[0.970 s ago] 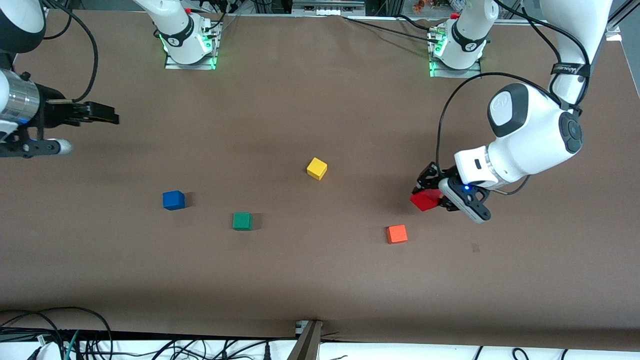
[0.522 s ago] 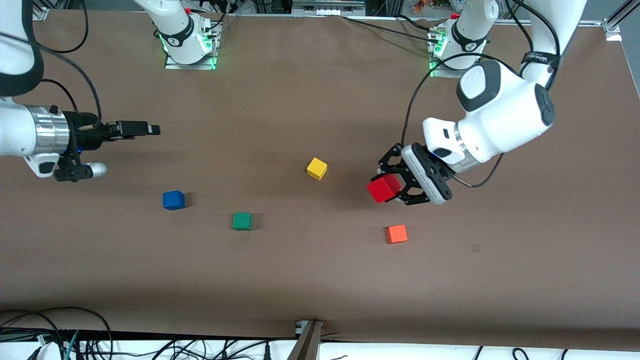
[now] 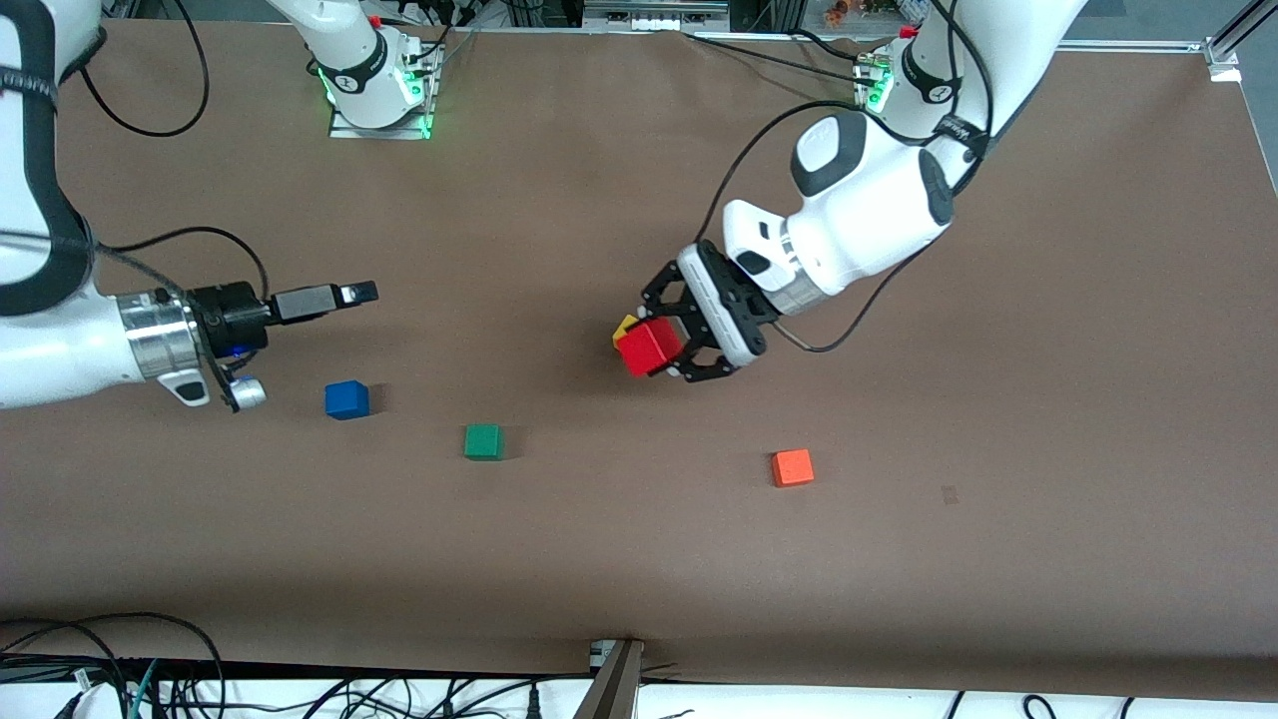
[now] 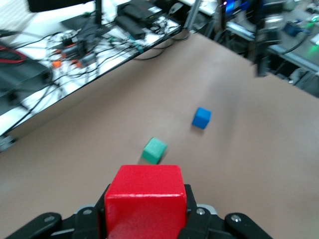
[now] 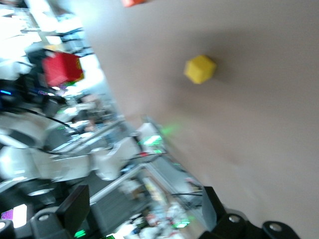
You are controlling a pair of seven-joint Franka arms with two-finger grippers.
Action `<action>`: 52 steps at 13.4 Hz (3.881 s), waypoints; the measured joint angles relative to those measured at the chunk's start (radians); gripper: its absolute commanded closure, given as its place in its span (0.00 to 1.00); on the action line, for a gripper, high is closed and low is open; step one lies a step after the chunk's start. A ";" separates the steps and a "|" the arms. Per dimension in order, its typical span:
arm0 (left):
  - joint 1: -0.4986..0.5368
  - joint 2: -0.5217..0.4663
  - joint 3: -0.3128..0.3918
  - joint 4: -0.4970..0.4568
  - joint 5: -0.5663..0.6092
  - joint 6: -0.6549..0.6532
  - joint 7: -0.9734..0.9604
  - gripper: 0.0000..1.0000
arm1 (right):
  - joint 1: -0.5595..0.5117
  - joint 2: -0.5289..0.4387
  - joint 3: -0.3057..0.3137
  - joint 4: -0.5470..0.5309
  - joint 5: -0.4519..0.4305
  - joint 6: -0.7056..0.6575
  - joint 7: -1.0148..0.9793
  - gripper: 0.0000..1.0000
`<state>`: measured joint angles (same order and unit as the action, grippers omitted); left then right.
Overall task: Pass red block to right arm, stack on blue
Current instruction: 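Lift the red cube with the left gripper while the right gripper approaches, then close the right gripper on the red cube beside the left gripper, then open the left gripper and draw it back from the red cube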
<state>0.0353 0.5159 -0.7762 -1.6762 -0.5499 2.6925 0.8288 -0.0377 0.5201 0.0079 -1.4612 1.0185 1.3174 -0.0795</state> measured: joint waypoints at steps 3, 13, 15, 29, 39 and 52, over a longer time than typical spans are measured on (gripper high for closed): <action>0.001 0.071 -0.065 0.054 -0.094 0.012 0.128 1.00 | 0.000 0.096 0.001 -0.012 0.165 -0.001 -0.093 0.00; -0.100 0.222 -0.081 0.187 -0.319 0.046 0.373 1.00 | 0.077 0.201 0.017 -0.164 0.563 -0.013 -0.276 0.00; -0.142 0.267 -0.081 0.225 -0.319 0.093 0.374 1.00 | 0.102 0.201 0.018 -0.184 0.620 -0.012 -0.278 0.00; -0.206 0.358 -0.076 0.319 -0.319 0.134 0.376 1.00 | 0.170 0.201 0.017 -0.198 0.710 0.071 -0.290 0.75; -0.183 0.358 -0.077 0.335 -0.319 0.141 0.374 0.00 | 0.167 0.201 0.013 -0.198 0.723 0.072 -0.288 0.82; 0.086 0.309 -0.093 0.348 -0.149 -0.376 0.268 0.00 | 0.162 0.133 -0.129 0.038 0.105 0.201 -0.204 0.82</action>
<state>0.1217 0.8246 -0.8689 -1.3284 -0.6992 2.3163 1.0969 0.1240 0.6535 -0.1211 -1.4233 1.1236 1.5184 -0.2834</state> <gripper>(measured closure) 0.000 0.445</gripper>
